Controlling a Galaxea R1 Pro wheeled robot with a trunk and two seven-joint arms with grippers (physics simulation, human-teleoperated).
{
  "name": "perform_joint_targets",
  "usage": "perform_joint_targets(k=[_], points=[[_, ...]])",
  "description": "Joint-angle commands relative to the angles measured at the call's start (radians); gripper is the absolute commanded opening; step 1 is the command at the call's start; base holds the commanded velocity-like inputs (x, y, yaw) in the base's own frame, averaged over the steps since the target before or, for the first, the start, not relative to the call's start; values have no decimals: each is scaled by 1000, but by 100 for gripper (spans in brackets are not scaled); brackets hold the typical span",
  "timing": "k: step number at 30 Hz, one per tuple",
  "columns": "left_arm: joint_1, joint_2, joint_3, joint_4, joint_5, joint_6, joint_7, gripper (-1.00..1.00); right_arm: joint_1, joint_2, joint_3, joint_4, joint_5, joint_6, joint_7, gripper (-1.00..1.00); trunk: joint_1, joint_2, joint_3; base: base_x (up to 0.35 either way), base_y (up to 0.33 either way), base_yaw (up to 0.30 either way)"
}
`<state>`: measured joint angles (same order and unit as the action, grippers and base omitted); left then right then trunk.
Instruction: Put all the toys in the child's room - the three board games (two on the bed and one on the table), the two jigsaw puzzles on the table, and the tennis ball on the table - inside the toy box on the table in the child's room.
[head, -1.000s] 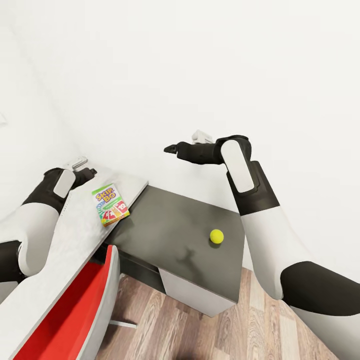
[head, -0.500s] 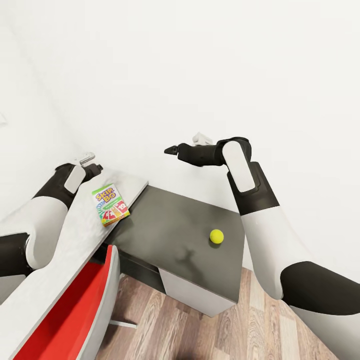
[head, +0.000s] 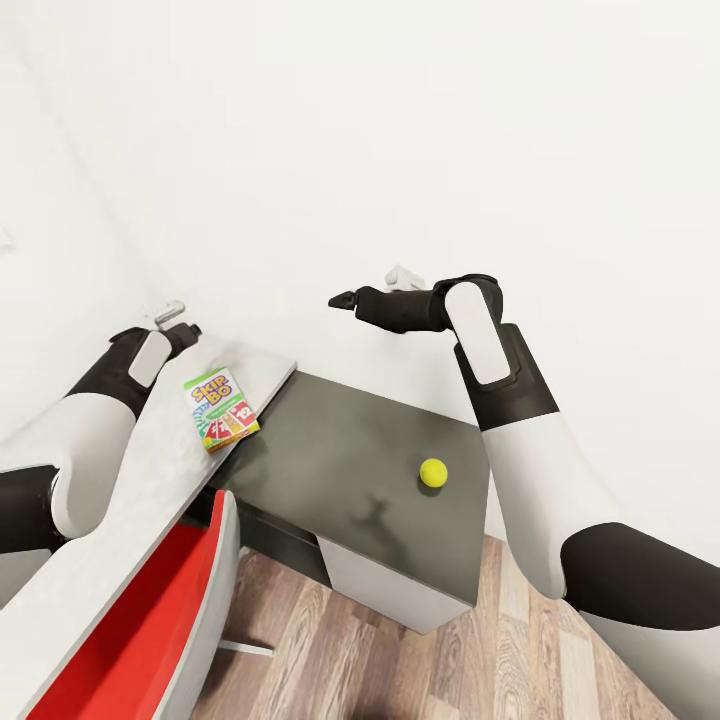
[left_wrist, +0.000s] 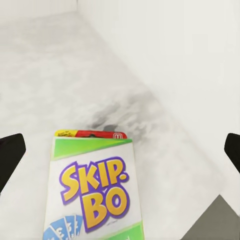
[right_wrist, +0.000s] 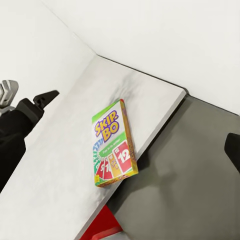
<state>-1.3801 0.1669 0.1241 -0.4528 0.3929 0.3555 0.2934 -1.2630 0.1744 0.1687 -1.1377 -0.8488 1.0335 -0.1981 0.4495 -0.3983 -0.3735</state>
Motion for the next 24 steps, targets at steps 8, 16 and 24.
perform_joint_targets(k=[8,16,24], points=[[-1,2,0,1,10,-9,6,100,-1,0,1,-1,-10,3,-9,100,1,-2,-2,0,0,0],[-1,2,0,3,8,-10,6,100,-1,0,0,-1,-10,4,-9,100,1,-2,-8,0,0,0],[-1,2,-2,5,5,-11,6,100,-1,0,1,-1,-11,5,-9,100,1,-2,-18,0,0,0]])
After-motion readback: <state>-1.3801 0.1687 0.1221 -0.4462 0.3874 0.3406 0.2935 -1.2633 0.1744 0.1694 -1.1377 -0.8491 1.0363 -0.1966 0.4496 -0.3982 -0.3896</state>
